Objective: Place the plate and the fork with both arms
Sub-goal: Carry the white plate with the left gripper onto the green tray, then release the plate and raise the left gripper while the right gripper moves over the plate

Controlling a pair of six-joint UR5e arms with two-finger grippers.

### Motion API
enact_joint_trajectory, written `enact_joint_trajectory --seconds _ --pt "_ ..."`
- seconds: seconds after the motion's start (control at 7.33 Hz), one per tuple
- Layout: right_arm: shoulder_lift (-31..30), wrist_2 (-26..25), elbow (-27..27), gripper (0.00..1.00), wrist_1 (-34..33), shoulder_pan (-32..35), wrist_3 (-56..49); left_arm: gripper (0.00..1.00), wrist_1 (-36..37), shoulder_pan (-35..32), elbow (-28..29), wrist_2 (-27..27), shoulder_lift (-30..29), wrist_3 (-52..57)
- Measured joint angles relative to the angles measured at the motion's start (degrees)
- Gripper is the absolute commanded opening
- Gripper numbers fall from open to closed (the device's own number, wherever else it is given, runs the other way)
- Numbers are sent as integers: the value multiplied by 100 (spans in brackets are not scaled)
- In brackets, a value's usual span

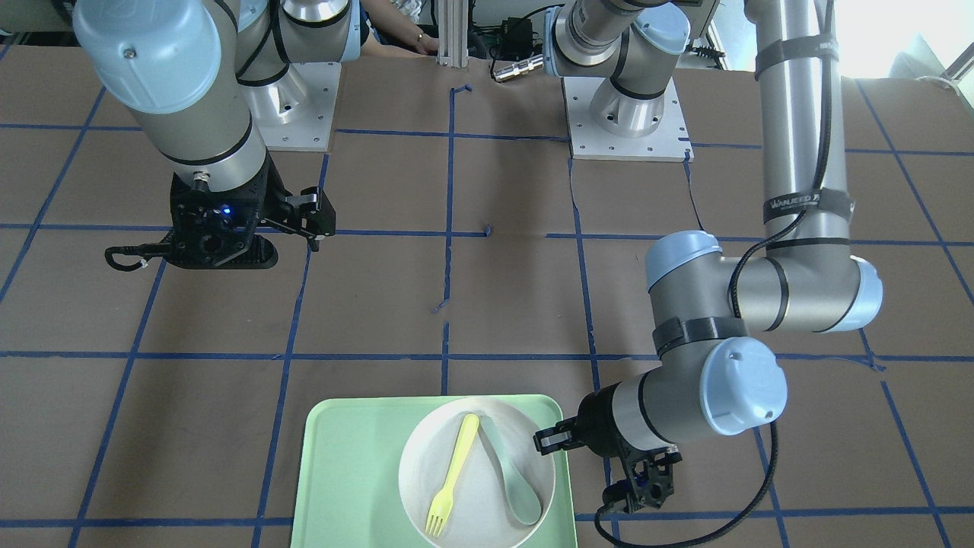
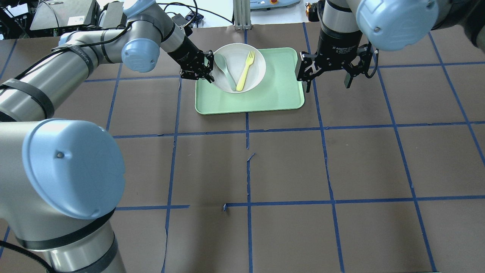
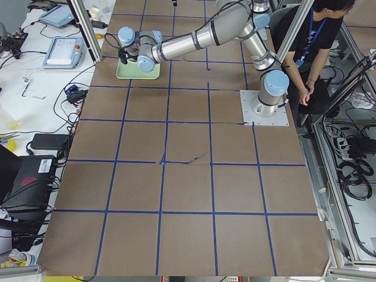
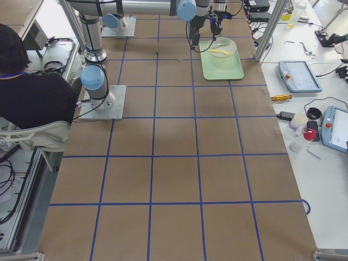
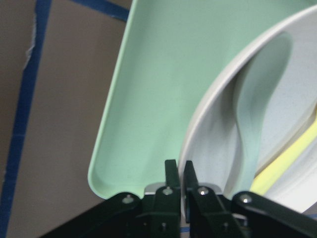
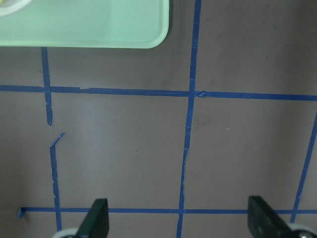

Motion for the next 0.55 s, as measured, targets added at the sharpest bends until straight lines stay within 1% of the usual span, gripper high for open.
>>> enact_joint_trajectory --seconds 0.27,0.41,0.55 --pt "42 -2 1 100 -31 1 -4 0 106 -106 122 26 -258 39" --pt "67 1 1 100 -41 1 -5 66 154 -144 123 33 -330 60" --pt "102 16 -2 100 -115 1 1 97 174 -163 115 36 -369 71"
